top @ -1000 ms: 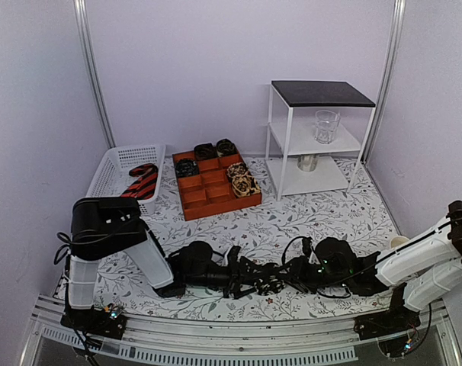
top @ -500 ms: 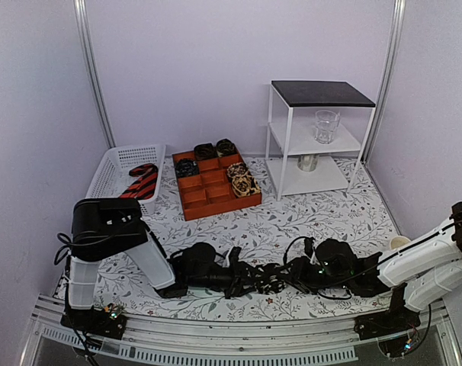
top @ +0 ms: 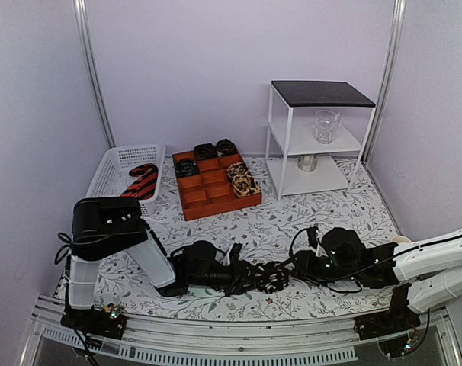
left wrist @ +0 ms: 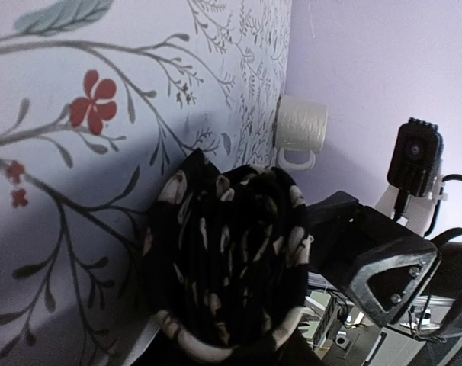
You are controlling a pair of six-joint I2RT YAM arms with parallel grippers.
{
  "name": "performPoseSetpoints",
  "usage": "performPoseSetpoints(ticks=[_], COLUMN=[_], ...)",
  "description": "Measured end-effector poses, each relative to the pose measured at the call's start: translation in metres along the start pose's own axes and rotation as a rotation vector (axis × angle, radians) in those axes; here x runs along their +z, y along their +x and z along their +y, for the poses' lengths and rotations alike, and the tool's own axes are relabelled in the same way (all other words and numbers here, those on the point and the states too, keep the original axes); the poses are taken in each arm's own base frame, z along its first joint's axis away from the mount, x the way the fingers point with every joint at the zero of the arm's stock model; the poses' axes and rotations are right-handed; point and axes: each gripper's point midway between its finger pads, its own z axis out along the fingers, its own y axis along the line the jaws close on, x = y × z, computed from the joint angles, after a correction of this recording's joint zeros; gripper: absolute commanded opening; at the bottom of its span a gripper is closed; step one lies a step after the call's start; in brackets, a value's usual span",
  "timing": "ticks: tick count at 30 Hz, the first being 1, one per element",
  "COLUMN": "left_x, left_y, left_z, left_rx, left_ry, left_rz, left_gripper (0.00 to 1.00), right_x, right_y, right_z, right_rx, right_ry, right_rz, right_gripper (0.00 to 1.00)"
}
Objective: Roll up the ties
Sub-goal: Roll the tie at the center of the board.
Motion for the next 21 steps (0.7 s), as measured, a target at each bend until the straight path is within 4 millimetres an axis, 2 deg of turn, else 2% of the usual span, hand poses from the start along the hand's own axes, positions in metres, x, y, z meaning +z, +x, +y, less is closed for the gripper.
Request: performPoseSetpoints(ticks=[2,5,8,12,16,21], left_x=[0.001,0.001,0.001,0.001,0.000,-0.002], left_y=[0.000,-0.001,-0.001,-0.003,-0.004,-0.007], left_z=[-0.001,-0.003,-0.003,-0.002,-0.007,-0.005], left_rx=[0.008,0.019,0.027,0.033,0.035,0.041], left_ry=[0.003,0.007,0.005,0.003,0.025,0.023], left_rz=[0.001,0.002,0.002,-0.002,-0.011,-0.022], left_gripper=[0.30,0.33,0.41,0.52,0.51,0.41], right_x=[0.003,0.009,0.019,0.028,0.031,0.039], right_y=[0.004,0.012,0.020,0.023,0.023,0.023], right_z=[-0.007,-0.013,-0.016,-0.016,-0.012,-0.005], right_rx=[-0.008,-0.011,-0.002,0.029,0.059,0.082], right_ry=[0.025,0.040,0.038,0.008,-0.032,-0.075], right_rz=[0.021,0.058,0.089,0.098,0.090,0.093], right_gripper=[0.48,0.41,0.33,0.29,0.29,0.30])
